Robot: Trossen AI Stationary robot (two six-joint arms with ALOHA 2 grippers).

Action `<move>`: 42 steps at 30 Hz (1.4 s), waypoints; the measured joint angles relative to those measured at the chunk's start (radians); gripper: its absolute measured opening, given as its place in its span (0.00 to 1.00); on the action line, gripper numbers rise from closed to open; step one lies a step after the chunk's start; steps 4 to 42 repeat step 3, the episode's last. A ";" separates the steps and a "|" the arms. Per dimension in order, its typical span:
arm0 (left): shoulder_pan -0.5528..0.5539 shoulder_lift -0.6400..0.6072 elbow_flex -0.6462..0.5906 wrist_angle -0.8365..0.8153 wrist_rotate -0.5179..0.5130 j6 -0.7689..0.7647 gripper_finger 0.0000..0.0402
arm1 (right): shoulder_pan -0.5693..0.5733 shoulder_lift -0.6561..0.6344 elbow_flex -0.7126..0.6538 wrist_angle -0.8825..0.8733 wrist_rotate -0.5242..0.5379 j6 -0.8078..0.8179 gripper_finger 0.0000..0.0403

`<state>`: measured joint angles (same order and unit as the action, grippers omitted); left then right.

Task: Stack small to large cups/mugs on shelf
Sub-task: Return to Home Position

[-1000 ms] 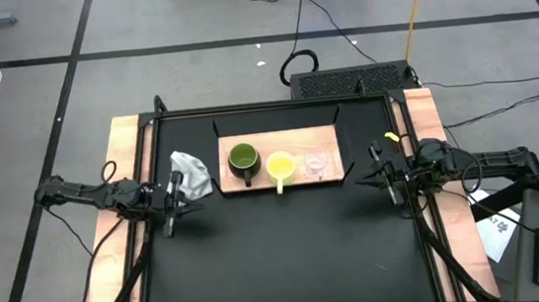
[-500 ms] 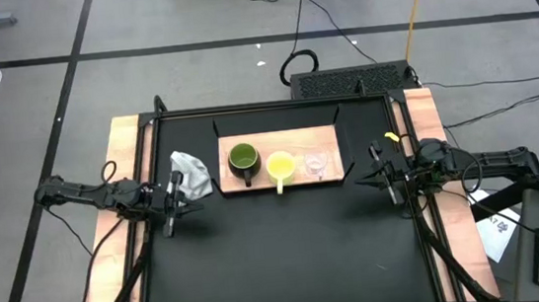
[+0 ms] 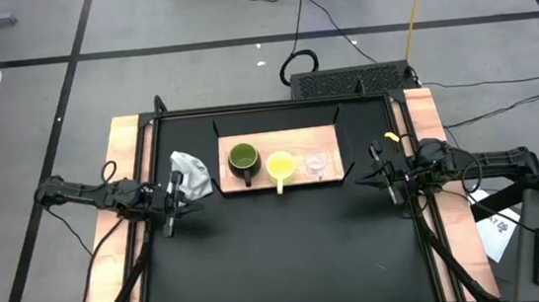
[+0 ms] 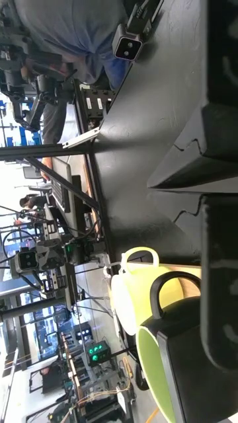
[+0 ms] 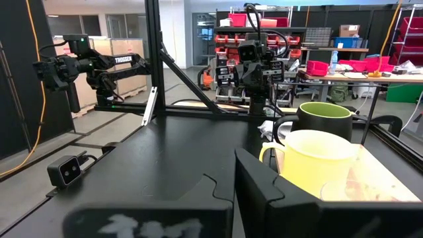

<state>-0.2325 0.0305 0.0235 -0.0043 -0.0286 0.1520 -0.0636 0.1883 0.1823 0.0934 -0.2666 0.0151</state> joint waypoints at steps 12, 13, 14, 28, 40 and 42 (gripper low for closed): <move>0.000 0.000 0.000 0.000 0.000 0.000 0.05 | 0.000 0.000 0.000 0.000 0.000 0.000 0.00; 0.000 0.000 0.000 0.000 0.000 0.000 0.05 | 0.000 0.000 0.000 0.000 0.000 0.000 0.00; 0.000 0.000 0.000 0.000 0.000 0.000 0.05 | 0.000 0.000 0.000 0.000 0.000 0.000 0.00; 0.000 0.000 0.000 0.000 0.000 0.000 0.05 | 0.000 0.000 0.000 0.000 0.000 0.000 0.00; 0.000 0.000 0.000 0.000 0.000 0.000 0.05 | 0.000 0.000 0.000 0.000 0.000 0.000 0.00; 0.000 0.000 0.000 0.000 0.000 0.000 0.05 | 0.000 0.000 0.000 0.000 0.000 0.000 0.00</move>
